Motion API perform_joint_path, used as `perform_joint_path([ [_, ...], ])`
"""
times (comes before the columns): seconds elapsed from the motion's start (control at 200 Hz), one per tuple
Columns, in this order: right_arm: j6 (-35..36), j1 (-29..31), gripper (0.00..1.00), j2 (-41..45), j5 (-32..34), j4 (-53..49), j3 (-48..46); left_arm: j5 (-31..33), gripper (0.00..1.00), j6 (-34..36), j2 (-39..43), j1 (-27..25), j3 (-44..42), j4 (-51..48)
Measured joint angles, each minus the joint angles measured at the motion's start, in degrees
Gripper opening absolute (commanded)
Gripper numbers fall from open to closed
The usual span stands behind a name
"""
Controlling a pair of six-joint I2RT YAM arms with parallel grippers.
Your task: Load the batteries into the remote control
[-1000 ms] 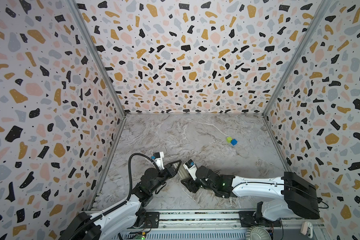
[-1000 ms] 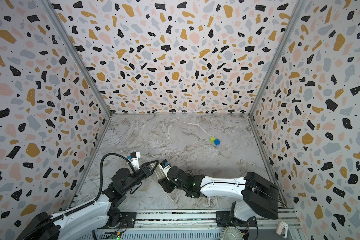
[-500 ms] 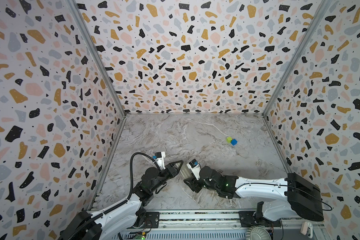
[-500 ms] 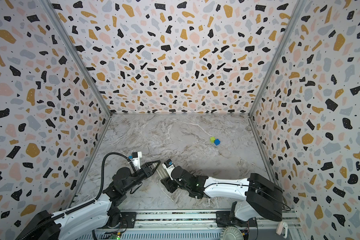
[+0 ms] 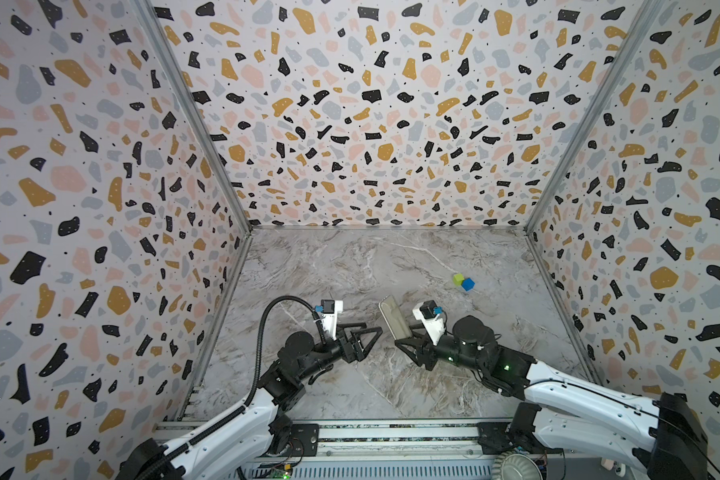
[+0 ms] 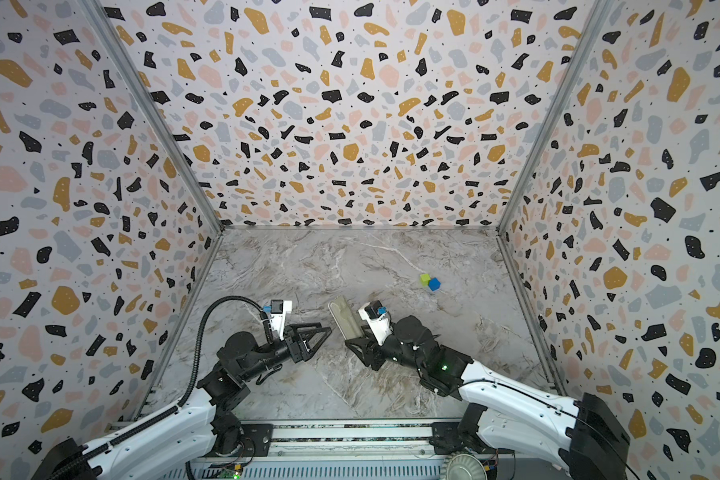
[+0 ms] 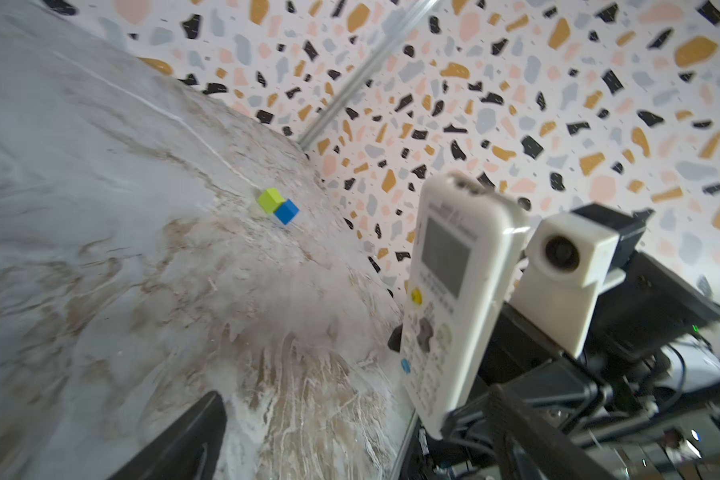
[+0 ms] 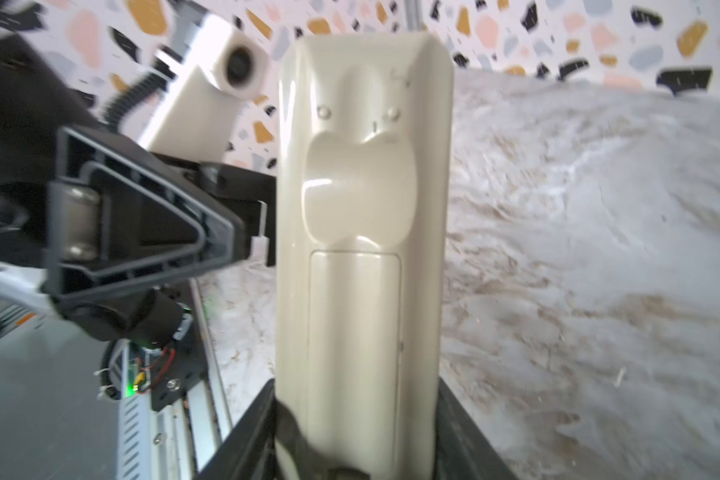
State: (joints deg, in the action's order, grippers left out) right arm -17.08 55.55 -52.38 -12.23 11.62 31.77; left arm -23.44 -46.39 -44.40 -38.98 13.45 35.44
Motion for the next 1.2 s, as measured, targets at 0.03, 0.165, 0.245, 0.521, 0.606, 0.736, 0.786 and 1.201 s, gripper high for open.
perform_joint_path([
  [0.03, 0.59, -0.02, 0.06, 1.46, -1.57, 0.35, 0.00, -0.66, 1.00, 0.79, 0.33, -1.07, 0.87, 0.20],
  [0.165, 2.12, -0.15, 0.05, 4.90, -7.74, 1.49, 0.00, -3.30, 1.00, 3.39, 1.73, -4.87, 4.35, 3.08],
  [0.245, 2.32, -0.20, 0.05, 4.76, -10.88, 2.19, 0.00, -4.20, 0.98, 4.33, 1.86, -6.47, 5.38, 4.98],
  [0.521, 1.77, -0.26, 0.05, 3.93, -20.39, 6.99, -1.05, -6.08, 0.83, 6.78, -0.81, -9.66, 7.19, 7.78],
  [0.606, 1.75, -0.57, 0.05, 3.96, -21.99, 8.39, -1.25, -6.60, 0.76, 6.75, -1.20, -9.94, 7.19, 8.87],
  [0.736, 1.07, -2.05, 0.05, 3.89, -23.91, 9.70, -2.05, -7.67, 0.74, 6.64, -1.31, -10.23, 7.19, 10.60],
  [0.786, 0.63, -2.49, 0.05, 3.76, -24.59, 10.27, -2.34, -7.89, 0.74, 6.64, -1.29, -10.38, 7.19, 10.95],
  [1.201, -2.36, -3.72, 0.05, 2.21, -29.11, 14.73, -2.82, -8.92, 0.58, 6.82, -1.70, -11.19, 7.19, 11.39],
])
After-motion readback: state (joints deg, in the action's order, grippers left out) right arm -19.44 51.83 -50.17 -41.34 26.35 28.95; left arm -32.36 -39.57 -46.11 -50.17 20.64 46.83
